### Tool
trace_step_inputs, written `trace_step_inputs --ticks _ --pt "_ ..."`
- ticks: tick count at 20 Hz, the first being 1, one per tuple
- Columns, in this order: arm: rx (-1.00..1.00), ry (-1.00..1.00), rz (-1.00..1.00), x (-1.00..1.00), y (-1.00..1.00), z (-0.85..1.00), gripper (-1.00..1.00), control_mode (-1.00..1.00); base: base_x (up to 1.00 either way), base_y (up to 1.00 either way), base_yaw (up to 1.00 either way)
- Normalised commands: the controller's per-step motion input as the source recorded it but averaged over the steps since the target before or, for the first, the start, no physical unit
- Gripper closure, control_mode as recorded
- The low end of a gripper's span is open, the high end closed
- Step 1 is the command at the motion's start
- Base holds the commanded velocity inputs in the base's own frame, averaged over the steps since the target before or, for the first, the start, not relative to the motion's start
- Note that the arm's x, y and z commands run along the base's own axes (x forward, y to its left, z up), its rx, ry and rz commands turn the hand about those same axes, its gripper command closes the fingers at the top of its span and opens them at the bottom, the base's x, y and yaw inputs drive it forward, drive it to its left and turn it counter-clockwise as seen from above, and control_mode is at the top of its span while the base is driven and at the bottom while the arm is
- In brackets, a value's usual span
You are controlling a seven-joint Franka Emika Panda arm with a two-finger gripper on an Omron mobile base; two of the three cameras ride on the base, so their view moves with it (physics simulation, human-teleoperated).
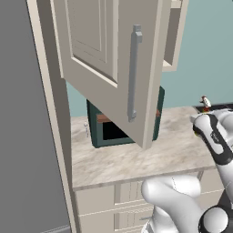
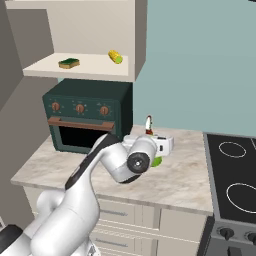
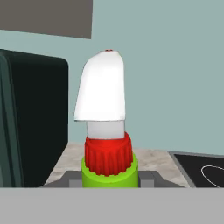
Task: Pick the sponge and spray from the cabinet and place them on the counter.
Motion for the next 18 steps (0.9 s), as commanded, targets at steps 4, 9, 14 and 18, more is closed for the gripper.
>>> trace_step_inputs --ticks 4,9,14,18 --pt "0.00 0.00 0.00 0.27 -0.32 -0.26 1.00 -1.00 0.00 0.00 0.00" --pt "0.00 0.01 0.00 0.26 -0.21 -0.26 1.00 -1.00 0.00 0.00 0.00" --pt "0.00 0.09 0.00 0.29 -0.10 -0.26 1.00 -1.00 0.00 0.00 0.00" --pt "0.00 0.12 0.00 0.30 -0.13 -0.32 1.00 -1.00 0.00 0.00 0.00"
